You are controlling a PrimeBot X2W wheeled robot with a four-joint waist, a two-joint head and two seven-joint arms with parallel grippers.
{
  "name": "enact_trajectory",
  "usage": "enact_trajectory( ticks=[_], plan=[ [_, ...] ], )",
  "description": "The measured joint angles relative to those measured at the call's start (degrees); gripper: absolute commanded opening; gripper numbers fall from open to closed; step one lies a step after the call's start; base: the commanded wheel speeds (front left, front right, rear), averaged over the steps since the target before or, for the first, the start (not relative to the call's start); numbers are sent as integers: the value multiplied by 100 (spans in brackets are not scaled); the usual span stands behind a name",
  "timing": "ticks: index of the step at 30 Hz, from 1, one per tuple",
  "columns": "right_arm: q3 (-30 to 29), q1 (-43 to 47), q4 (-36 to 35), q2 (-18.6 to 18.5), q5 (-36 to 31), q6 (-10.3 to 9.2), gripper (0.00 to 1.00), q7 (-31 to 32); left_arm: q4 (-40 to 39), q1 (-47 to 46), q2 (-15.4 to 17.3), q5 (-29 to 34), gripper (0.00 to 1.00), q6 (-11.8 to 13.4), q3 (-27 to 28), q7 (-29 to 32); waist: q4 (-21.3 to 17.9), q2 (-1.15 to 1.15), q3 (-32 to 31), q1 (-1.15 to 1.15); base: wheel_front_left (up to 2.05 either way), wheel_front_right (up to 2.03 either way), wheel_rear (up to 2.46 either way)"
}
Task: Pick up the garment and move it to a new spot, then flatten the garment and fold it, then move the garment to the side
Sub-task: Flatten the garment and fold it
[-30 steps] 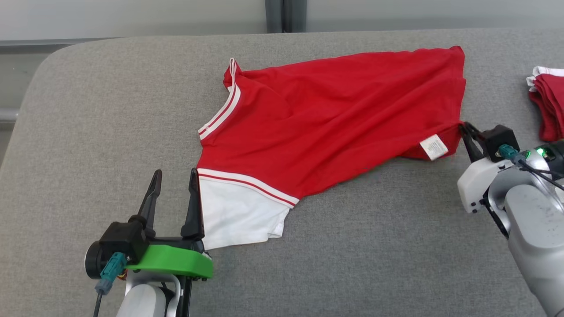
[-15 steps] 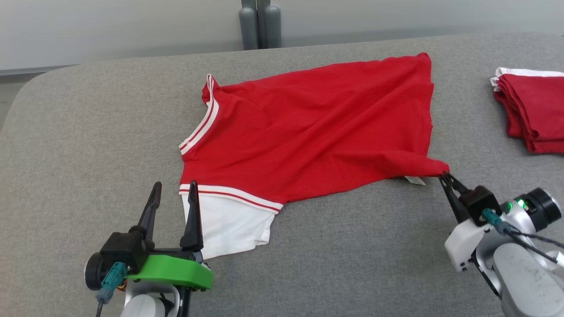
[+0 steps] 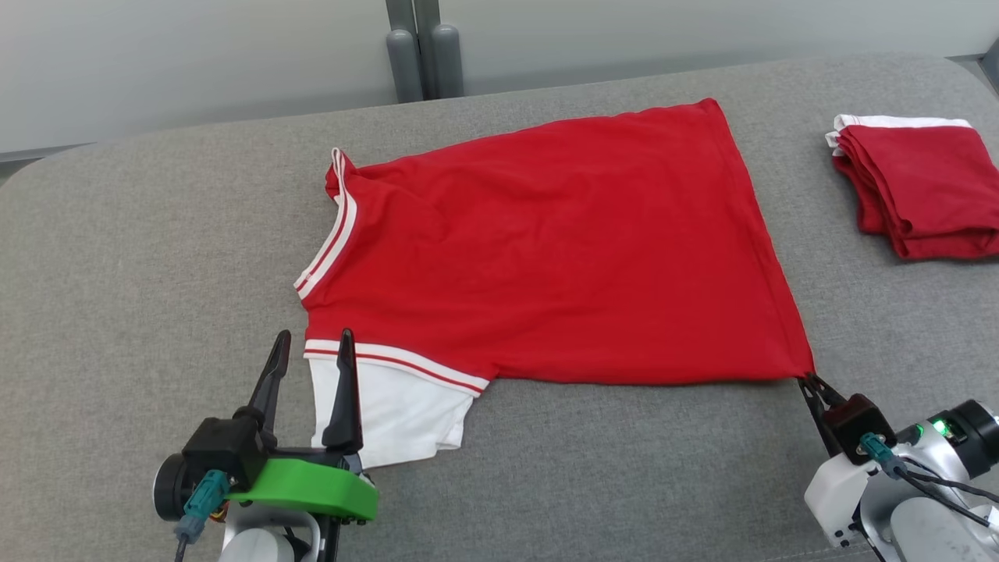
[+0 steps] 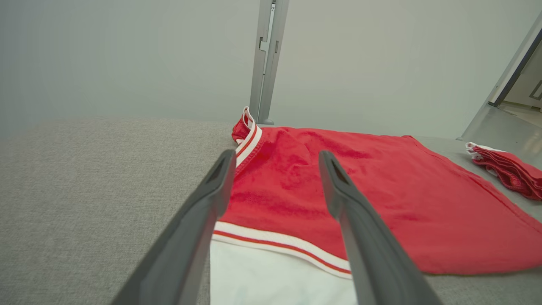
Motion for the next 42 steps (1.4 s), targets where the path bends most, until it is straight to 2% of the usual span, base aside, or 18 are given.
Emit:
enact_trajectory(
  ticks=[1,10,19,24,35,42],
  plan=[
    [-48,27,33,22,-2,0,100,2,0,0,0,4,100,0,2,0,0,0,3,0,0,0,0],
    [-608,480,-127,210,23,0,100,-103,-18,0,0,34,100,0,94,0,-21,0,1,0,0,0,0],
    [-1014,603,-1047,664,638,0,100,-162,-23,25,0,22,100,-2,120,0,-68,0,-189,0,0,0,0],
    [-1209,434,-1322,936,989,0,100,-152,-15,80,0,-23,100,8,84,0,-20,0,-328,0,0,0,0],
    [-1146,324,-1316,1397,1356,0,100,-180,44,444,0,-101,100,101,191,0,270,0,-610,0,0,0,0],
    [-1229,350,-1313,1543,1596,0,100,-254,64,562,0,-148,100,133,197,0,380,0,-695,0,0,0,0]
  ],
)
